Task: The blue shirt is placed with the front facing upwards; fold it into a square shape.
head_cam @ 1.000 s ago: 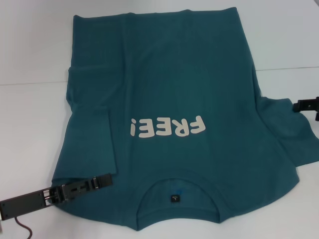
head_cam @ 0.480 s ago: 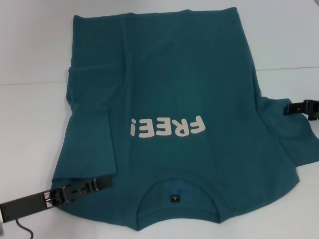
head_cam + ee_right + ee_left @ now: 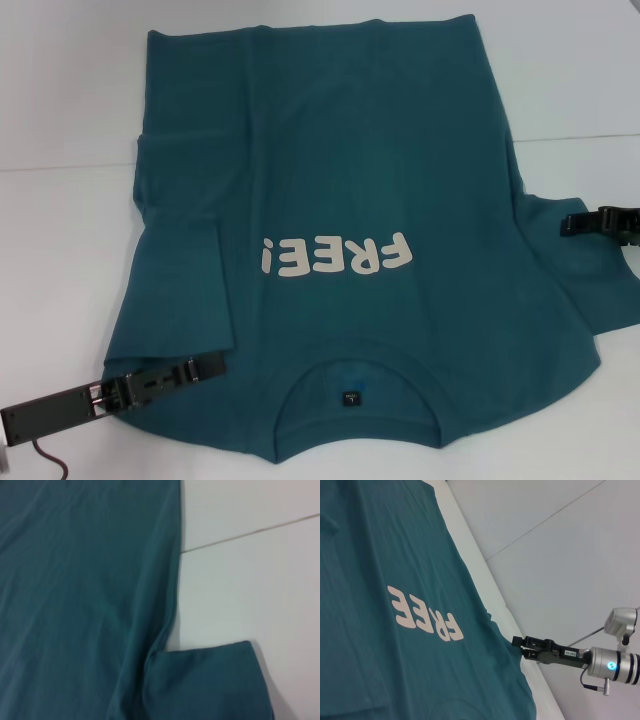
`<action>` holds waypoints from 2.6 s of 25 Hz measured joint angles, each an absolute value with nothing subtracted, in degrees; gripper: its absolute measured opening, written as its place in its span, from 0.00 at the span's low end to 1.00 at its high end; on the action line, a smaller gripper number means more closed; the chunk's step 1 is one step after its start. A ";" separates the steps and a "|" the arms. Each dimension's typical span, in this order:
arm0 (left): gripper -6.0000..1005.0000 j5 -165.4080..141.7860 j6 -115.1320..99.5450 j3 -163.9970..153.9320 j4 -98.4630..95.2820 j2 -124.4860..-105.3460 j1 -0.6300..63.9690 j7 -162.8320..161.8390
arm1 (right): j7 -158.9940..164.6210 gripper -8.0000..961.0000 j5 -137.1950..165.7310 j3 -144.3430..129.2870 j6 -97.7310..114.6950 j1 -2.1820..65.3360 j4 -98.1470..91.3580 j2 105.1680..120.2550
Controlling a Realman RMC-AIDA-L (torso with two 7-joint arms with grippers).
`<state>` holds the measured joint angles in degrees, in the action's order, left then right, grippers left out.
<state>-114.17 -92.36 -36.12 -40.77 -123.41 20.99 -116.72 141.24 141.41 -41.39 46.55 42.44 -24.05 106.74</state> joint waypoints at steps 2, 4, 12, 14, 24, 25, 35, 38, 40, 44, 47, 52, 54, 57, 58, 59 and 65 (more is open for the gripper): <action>0.74 -114.16 -92.35 -36.12 -40.77 -123.40 20.93 -116.59 | 141.10 0.91 141.41 -41.40 46.05 42.73 -23.43 106.75; 0.74 -114.16 -92.14 -36.12 -40.77 -123.40 20.85 -116.49 | 140.98 0.90 141.41 -41.62 45.66 42.92 -22.97 106.85; 0.74 -114.16 -91.76 -36.12 -40.69 -123.40 20.66 -116.30 | 141.22 0.89 141.31 -42.93 45.34 43.13 -22.86 107.54; 0.74 -114.16 -91.75 -36.13 -40.69 -123.40 20.66 -116.29 | 140.99 0.89 141.07 -42.65 45.72 43.14 -22.85 107.62; 0.74 -114.17 -91.75 -36.12 -40.61 -123.40 20.81 -116.30 | 140.65 0.87 139.53 -42.39 47.68 43.15 -23.84 107.77; 0.74 -114.17 -91.75 -36.12 -40.60 -123.40 20.85 -116.32 | 140.69 0.87 139.53 -42.41 47.74 43.16 -23.87 107.76; 0.74 -114.17 -92.21 -35.13 -40.61 -123.40 20.82 -116.48 | 142.68 0.74 140.45 -42.99 50.47 42.68 -25.34 106.81; 0.74 -114.17 -92.33 -34.84 -40.61 -123.40 20.72 -116.39 | 142.82 0.63 140.70 -42.99 50.79 42.75 -25.42 106.78; 0.74 -114.17 -92.35 -34.83 -40.61 -123.40 20.71 -116.38 | 142.81 0.58 141.11 -42.99 51.12 42.80 -25.49 106.74; 0.74 -114.17 -92.37 -34.82 -40.61 -123.40 20.71 -116.31 | 142.77 0.48 142.73 -42.95 51.49 43.01 -25.65 106.70; 0.74 -114.17 -92.38 -34.80 -40.61 -123.40 20.72 -116.30 | 142.79 0.40 143.06 -42.69 51.51 43.05 -25.68 106.70; 0.74 -114.17 -92.38 -34.80 -40.61 -123.40 20.81 -116.35 | 142.88 0.24 142.82 -42.14 52.82 42.56 -26.97 106.69; 0.74 -114.17 -92.38 -34.80 -40.61 -123.40 20.81 -116.39 | 142.93 0.18 142.71 -41.36 54.40 41.95 -28.76 106.69; 0.74 -114.17 -92.38 -34.80 -40.61 -123.40 20.64 -116.41 | 142.93 0.08 142.64 -39.53 56.44 41.09 -30.81 106.69; 0.74 -114.17 -92.37 -34.79 -40.61 -123.40 20.56 -116.42 | 142.93 0.05 142.64 -39.03 56.72 40.84 -31.31 106.69; 0.74 -114.17 -92.37 -34.78 -40.61 -123.40 20.52 -116.42 | 142.93 0.02 142.64 -38.54 57.07 40.57 -31.88 106.68; 0.74 -114.17 -92.37 -34.67 -40.61 -123.40 20.39 -116.47 | 144.11 0.02 142.82 -37.19 58.23 39.99 -34.38 105.51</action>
<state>-114.17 -92.37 -34.67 -40.61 -123.40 20.39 -116.47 144.11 142.82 -37.19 58.23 39.99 -34.38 105.51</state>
